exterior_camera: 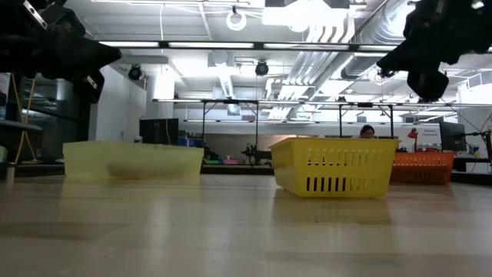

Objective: Pick and place items into bin
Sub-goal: Return to Home Position

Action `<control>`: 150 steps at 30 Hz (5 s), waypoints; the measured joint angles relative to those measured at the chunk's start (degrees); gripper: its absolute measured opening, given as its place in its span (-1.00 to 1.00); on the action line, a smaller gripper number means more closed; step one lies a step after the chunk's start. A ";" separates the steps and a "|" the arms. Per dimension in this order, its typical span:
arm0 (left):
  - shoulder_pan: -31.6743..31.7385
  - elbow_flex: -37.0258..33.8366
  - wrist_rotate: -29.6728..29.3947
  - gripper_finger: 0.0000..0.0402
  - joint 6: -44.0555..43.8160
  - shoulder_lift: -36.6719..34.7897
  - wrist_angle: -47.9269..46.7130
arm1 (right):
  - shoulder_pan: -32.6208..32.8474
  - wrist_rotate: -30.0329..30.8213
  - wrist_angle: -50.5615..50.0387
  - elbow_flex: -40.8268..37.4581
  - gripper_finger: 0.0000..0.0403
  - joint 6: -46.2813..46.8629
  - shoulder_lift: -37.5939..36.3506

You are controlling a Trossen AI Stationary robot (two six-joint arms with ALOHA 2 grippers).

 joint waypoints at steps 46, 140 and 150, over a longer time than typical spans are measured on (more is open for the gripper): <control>0.00 0.02 -0.02 -1.00 0.00 0.02 0.00 | -0.02 -2.99 -3.06 -7.34 -1.00 -12.52 -26.49; 0.00 0.02 -0.02 -1.00 0.01 0.02 0.00 | -5.27 -19.00 9.45 -17.61 -1.00 -33.01 -26.23; 0.00 0.02 -0.02 -1.00 0.02 0.00 0.00 | -5.27 -19.03 9.43 -17.61 -0.99 -33.01 -26.23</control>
